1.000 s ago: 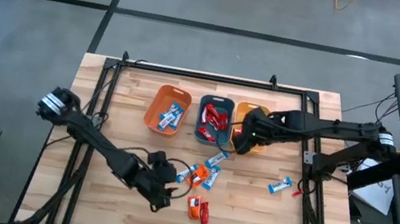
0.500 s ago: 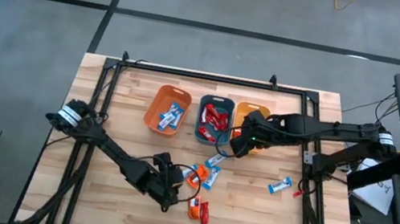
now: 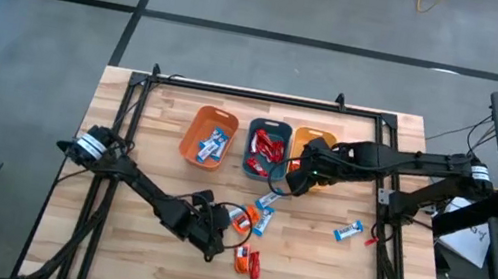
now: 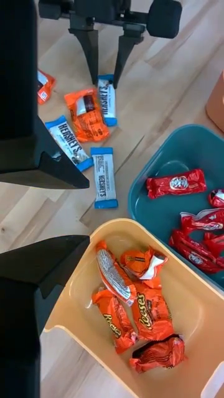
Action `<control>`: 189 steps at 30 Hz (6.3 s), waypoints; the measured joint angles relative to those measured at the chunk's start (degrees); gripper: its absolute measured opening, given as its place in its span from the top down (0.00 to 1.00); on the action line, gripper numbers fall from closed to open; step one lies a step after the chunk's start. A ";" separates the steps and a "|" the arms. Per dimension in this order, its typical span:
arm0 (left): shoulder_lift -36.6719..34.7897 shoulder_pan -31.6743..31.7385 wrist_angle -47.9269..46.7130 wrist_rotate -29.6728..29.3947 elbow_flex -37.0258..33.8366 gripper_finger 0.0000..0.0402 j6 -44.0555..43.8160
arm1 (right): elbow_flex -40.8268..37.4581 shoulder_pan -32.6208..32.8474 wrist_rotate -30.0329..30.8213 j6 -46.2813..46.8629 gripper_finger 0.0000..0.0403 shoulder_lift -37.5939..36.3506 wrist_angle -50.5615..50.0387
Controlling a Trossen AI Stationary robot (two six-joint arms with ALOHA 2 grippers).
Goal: Sort candy
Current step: Put the white chocolate bar into the orange bin
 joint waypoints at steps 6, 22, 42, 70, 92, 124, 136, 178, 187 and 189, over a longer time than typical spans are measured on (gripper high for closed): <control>-0.14 0.10 -0.45 0.69 -0.14 0.82 -0.40 | 0.01 0.00 -0.01 -0.39 0.69 0.00 0.01; -6.64 0.10 -3.05 2.89 -0.51 0.91 3.14 | -0.01 2.65 -0.05 -2.03 0.69 0.00 0.03; -29.22 4.07 -17.58 -2.95 -0.38 1.00 -0.59 | -0.01 3.13 0.09 -2.64 0.69 0.00 0.35; -33.55 39.07 -30.42 6.19 -4.76 0.88 9.91 | -0.01 3.13 1.35 -2.43 0.69 -0.02 6.89; -44.61 17.61 -14.88 4.51 -1.82 0.71 9.89 | -2.65 11.15 -20.22 13.74 0.69 -0.02 -4.49; -41.83 8.54 -10.46 -5.48 -1.87 0.72 10.24 | -36.55 18.24 -17.06 34.48 0.96 -0.07 5.32; -41.83 8.56 -10.57 -6.95 -1.78 0.72 10.98 | -36.50 19.65 -17.26 31.34 0.98 -0.03 22.13; -41.87 8.56 -9.05 -6.83 -1.76 0.72 9.67 | -28.23 25.46 -13.23 -40.40 0.72 15.99 22.72; -41.87 8.69 -6.10 -6.36 -1.74 0.77 11.71 | -28.25 25.33 -13.41 -38.75 0.97 13.29 25.15; -41.87 8.69 -5.40 -6.32 -1.74 0.78 10.86 | -28.33 25.17 -13.56 -37.68 0.98 12.77 25.28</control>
